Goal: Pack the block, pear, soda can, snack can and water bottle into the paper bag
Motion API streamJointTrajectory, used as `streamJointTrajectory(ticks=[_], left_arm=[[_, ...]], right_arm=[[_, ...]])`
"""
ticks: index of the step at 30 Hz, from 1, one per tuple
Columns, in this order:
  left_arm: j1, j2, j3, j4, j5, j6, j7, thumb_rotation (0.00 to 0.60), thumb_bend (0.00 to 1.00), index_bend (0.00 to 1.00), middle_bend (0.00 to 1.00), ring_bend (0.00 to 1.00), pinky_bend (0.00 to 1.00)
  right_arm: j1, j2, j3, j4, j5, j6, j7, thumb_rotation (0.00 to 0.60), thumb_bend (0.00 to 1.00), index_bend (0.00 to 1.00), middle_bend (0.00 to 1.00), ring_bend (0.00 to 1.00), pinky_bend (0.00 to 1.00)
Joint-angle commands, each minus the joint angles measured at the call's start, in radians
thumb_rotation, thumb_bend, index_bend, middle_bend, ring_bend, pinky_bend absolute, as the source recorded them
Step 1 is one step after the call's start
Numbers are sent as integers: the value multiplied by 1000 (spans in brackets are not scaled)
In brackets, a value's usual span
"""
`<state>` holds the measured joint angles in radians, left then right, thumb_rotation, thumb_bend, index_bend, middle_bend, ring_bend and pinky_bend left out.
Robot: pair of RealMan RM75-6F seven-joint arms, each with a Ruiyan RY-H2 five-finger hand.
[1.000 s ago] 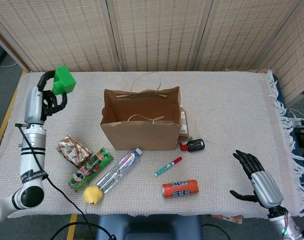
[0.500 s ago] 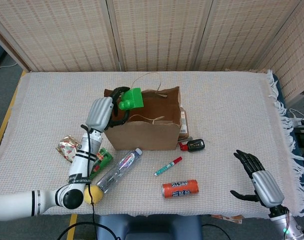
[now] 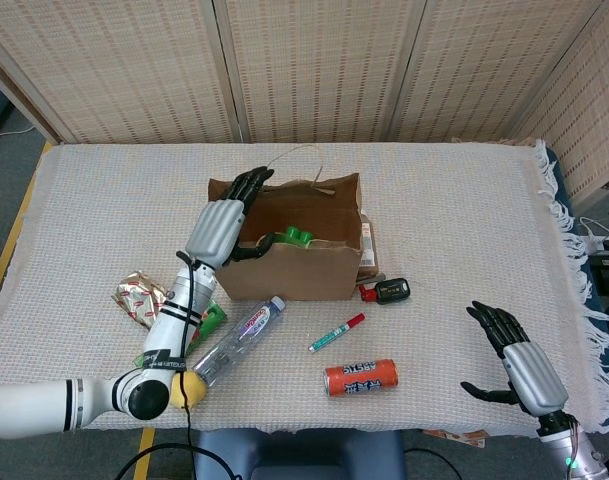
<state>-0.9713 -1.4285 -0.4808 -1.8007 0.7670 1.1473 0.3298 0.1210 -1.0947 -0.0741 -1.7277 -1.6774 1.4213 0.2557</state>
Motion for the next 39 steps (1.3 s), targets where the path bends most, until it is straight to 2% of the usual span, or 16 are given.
streamJointTrajectory(ticks=[1,3,4,7,12,14,19,21,22,23,26,30,32,35,37,39], left_arm=[[20,6,-7,-9,15,28,-34,600,379,20,1,8,162],[47,10,-7,-14,44,71,-61,600,431,104,35,54,220],[62,15,-3,-17,63,89,-74,600,477,189,87,109,279],[129,48,14,-35,117,152,-121,600,529,343,244,261,432],[275,145,61,-69,184,238,-207,600,566,516,560,548,637],[331,185,93,-77,198,249,-238,600,575,553,608,602,679],[394,229,139,-82,217,245,-276,600,577,562,612,609,693],[460,272,202,-80,250,235,-316,600,576,562,612,609,690],[511,305,303,-39,321,210,-318,600,576,562,610,608,686],[541,324,353,-1,407,203,-370,600,575,561,608,604,677],[593,345,427,69,540,207,-473,600,566,559,597,586,640],[633,349,499,141,677,224,-523,600,539,542,574,567,633],[632,360,541,180,754,207,-518,600,475,467,483,486,585],[616,365,589,253,870,183,-490,600,384,192,205,224,374],[605,353,602,302,924,177,-471,600,373,119,128,155,308],[600,343,611,319,947,170,-472,600,370,105,102,138,283]], right_arm=[[-1,0,0,3,0,2,4,600,31,0,0,0,0],[-2,0,0,5,2,3,7,600,31,0,0,0,0],[-2,1,0,6,2,3,7,600,32,0,0,0,0],[-2,1,0,6,1,3,9,600,32,0,0,0,0],[-2,0,0,7,3,0,7,600,31,0,0,0,0],[-1,-1,0,5,4,-2,4,600,32,0,0,0,0],[-1,-2,0,2,5,-3,0,600,31,0,0,0,0],[-1,-4,0,0,7,-8,-5,600,32,0,0,0,0],[0,-6,-2,0,9,-12,-8,600,32,0,0,0,0],[1,-6,-1,-1,11,-15,-10,600,31,0,0,0,0],[2,-8,-2,-1,14,-20,-15,600,31,0,0,0,0],[5,-11,-2,-1,18,-30,-25,600,32,0,0,0,0],[6,-11,-3,-1,19,-33,-27,600,32,0,0,0,0],[7,-13,-4,-1,18,-36,-30,600,32,0,0,0,0],[9,-13,-4,-1,19,-40,-31,600,32,0,0,0,0],[10,-12,-5,-3,19,-44,-30,600,32,0,0,0,0]])
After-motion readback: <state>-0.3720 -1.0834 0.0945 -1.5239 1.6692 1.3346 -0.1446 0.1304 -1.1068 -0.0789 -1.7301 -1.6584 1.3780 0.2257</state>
